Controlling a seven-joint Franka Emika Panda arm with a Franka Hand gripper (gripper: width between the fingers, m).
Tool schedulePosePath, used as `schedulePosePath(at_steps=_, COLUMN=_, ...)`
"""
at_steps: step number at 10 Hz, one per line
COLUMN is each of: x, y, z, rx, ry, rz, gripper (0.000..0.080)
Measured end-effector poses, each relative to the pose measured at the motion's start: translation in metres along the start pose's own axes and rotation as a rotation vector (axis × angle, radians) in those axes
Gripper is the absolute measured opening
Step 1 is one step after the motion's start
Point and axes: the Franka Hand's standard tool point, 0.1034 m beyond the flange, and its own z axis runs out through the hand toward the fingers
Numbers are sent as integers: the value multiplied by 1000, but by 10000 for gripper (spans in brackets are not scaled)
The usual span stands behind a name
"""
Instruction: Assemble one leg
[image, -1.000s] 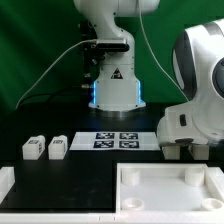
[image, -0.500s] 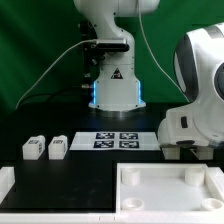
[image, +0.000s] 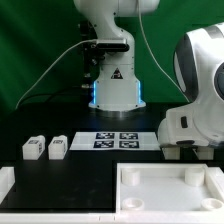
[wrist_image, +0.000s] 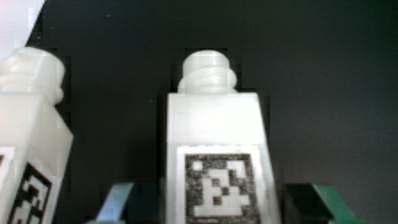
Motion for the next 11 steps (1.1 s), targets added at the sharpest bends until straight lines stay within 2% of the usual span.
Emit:
schedulePosePath(at_steps=4, x=0, y=1, z=-2, rx=2, ry=4, rz=0, gripper=291)
schedulePosePath(at_steps=5, x=-1, y=4, z=-18, rx=-4, ry=32, rz=-20, gripper=291)
schedulePosePath(at_steps=7, x=-24, y=7, z=-65, rx=-12, ry=88, rz=-65, gripper=292)
schedulePosePath(at_steps=8, x=-28, y=8, z=-86, rx=-9, ry=219, rz=-80, gripper=292)
schedulePosePath(at_steps=9, x=-42, y=10, z=-105, rx=-12, ry=348, rz=-78, gripper=292)
schedulePosePath(at_steps=10, x=-52, y=9, z=-118, rx=-16, ry=432, rz=-80, gripper=292)
schedulePosePath(at_steps=11, x=-45, y=9, z=-116, rx=-14, ry=516, rz=-82, gripper=292)
